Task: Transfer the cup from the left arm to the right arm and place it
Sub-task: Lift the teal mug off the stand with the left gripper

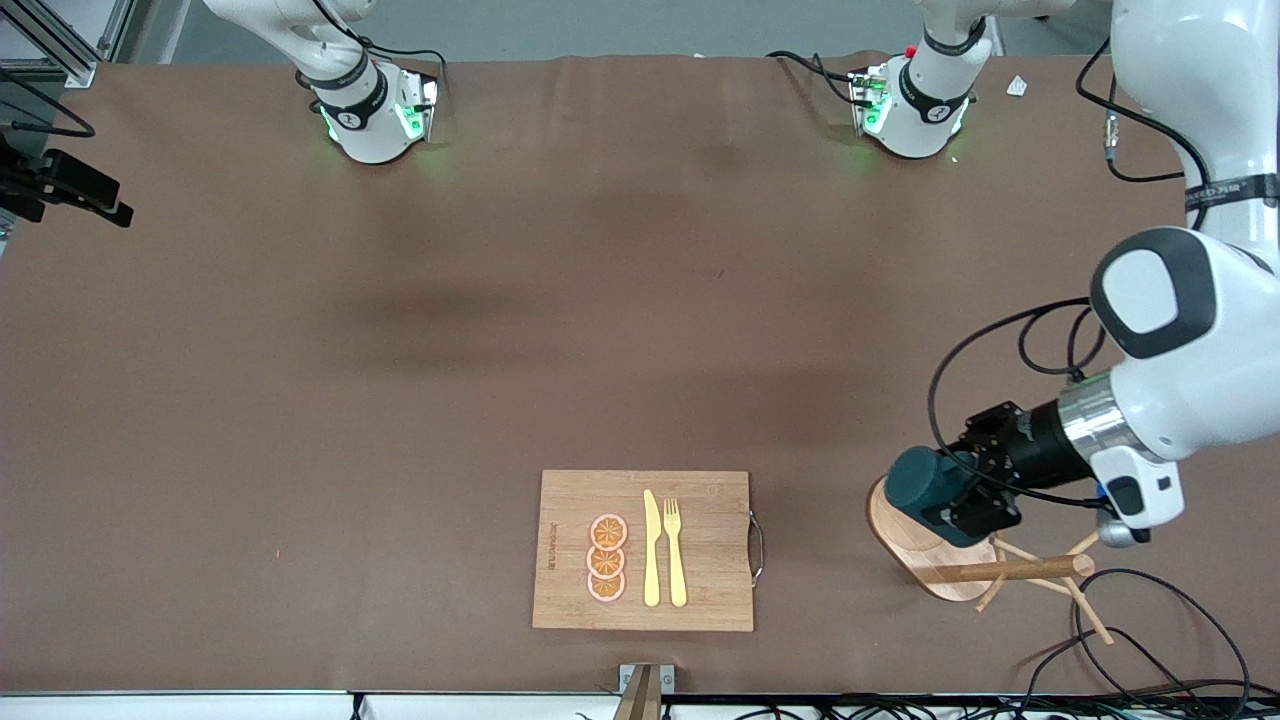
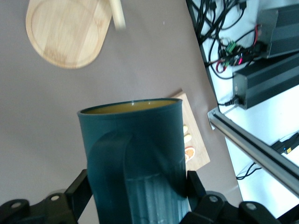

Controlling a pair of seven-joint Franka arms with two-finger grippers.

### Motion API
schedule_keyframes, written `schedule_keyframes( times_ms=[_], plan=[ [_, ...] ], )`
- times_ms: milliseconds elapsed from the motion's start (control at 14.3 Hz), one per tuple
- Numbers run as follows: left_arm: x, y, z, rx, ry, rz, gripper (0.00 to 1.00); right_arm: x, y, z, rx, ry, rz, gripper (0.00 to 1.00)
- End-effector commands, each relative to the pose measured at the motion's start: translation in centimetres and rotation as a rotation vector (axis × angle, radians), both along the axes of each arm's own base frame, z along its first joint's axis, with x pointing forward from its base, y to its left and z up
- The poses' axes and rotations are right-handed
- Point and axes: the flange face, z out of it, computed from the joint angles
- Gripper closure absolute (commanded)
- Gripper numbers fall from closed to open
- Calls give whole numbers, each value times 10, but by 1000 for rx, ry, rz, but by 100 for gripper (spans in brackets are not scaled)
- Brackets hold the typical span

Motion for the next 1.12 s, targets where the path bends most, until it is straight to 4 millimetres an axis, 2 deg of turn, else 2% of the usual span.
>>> schedule_keyframes(
  times_ms=[0, 140, 559, 768, 1047],
  plan=[
    [-16, -24, 22, 24, 9, 1, 30, -6, 0, 1, 2, -1, -10, 0],
    [-26, -55, 26, 58, 8, -22, 31, -6, 0, 1, 2, -1, -10, 0],
    [-55, -133, 20, 140, 11, -88, 31, -6, 0, 1, 2, -2, -10, 0],
    [-72, -174, 10, 226, -2, -124, 32, -6, 0, 2, 2, -2, -11, 0],
    [-91, -221, -18, 328, -24, -197, 32, -6, -3, 1, 2, -2, -16, 0]
  ],
)
